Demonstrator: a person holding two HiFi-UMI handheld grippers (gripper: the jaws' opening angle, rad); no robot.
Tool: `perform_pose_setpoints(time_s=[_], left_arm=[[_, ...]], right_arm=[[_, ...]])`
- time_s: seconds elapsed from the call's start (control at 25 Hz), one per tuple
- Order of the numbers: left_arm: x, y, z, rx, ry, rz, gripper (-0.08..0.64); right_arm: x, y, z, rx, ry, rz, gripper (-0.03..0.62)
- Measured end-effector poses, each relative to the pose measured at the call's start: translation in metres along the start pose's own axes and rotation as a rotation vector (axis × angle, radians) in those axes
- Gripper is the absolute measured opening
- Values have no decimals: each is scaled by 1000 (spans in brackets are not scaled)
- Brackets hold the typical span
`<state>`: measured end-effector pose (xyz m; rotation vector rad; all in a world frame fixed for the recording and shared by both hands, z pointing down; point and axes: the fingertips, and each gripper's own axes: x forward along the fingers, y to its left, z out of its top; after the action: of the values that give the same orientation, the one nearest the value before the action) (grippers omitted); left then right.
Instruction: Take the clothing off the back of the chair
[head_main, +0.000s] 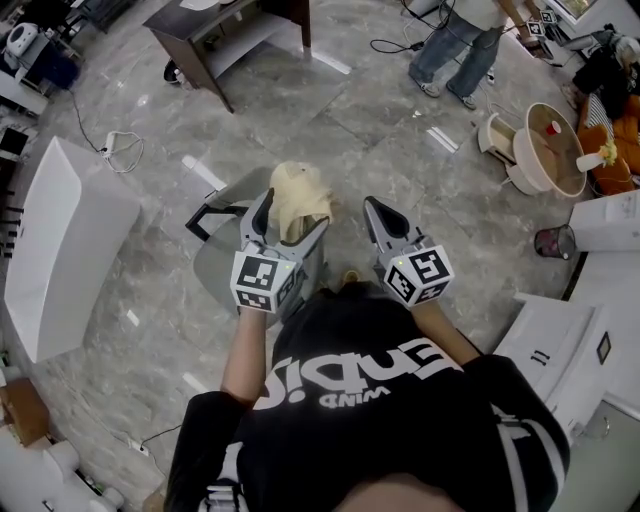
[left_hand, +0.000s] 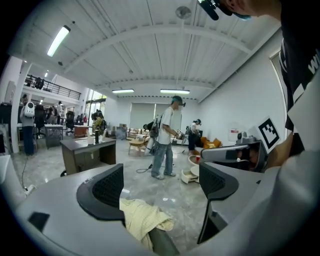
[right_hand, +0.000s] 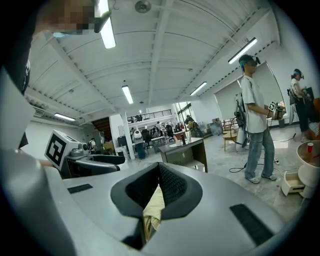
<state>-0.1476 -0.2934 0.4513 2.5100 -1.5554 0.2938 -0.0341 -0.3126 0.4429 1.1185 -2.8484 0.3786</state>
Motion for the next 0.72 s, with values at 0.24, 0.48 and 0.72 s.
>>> perform_pose_setpoints(time_s=[0.24,0.48,0.72], left_arm=[[23,25,-39,30,107,17,460],[54,44,-94,55,232,-24,464],[91,61,-152,25,357,-39,479]], right_arm=[[6,-9,-3,7,12,-5,14],[11,-16,-8,14,28,-25,14],[18,-25,-14,21,52,-38,14]])
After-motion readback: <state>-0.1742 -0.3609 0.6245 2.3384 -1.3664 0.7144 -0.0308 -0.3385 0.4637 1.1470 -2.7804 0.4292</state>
